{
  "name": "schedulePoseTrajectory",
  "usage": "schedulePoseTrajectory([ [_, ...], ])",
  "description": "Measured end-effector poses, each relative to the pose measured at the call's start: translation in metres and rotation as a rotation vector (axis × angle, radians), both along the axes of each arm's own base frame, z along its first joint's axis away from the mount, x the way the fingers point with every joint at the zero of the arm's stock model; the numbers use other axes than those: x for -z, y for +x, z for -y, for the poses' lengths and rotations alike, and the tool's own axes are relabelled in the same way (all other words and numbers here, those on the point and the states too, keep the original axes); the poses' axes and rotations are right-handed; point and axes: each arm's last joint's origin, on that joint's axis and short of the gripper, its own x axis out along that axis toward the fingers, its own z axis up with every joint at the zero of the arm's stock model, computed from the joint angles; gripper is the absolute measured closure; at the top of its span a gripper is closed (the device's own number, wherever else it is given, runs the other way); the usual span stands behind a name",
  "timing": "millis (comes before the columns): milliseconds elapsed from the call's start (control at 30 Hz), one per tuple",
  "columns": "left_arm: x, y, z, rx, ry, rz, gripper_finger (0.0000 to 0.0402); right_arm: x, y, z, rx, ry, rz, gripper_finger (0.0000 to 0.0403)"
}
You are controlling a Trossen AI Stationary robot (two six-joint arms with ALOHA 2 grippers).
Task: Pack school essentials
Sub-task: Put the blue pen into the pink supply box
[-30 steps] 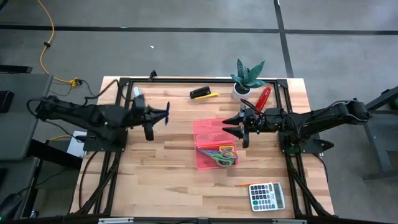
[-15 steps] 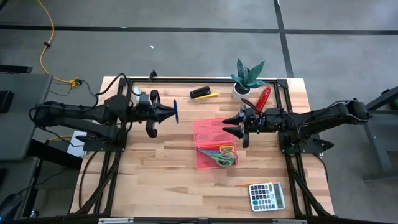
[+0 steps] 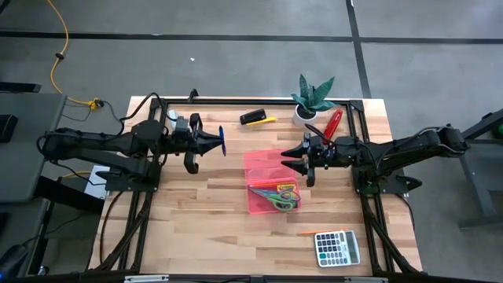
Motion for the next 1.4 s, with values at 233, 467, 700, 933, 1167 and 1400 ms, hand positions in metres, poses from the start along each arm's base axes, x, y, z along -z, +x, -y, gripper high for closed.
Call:
schedulePoseTrajectory([
  [233, 0.007, 0.013, 0.002, 0.014, -0.015, -0.013, 0.0401, -0.005, 0.008, -0.001, 0.006, 0.004, 0.097, 0.0253],
  [467, 0.039, 0.061, 0.003, 0.051, -0.054, -0.057, 0.0401, -0.013, 0.045, -0.003, 0.031, -0.001, 0.068, 0.0253],
  [700, 0.051, 0.090, 0.001, 0.087, -0.081, -0.116, 0.0401, -0.022, 0.070, -0.004, 0.035, 0.002, 0.038, 0.0253],
  [933, 0.053, 0.096, 0.001, 0.089, -0.099, -0.123, 0.0401, -0.026, 0.074, 0.001, 0.046, 0.026, 0.041, 0.0253],
  [1167, 0.054, 0.098, 0.001, 0.085, -0.100, -0.116, 0.0401, -0.025, 0.075, 0.005, 0.048, 0.055, 0.041, 0.0253],
  [1400, 0.054, 0.098, -0.002, 0.051, -0.100, -0.108, 0.0401, -0.021, 0.080, 0.005, 0.037, 0.070, 0.046, 0.0253],
])
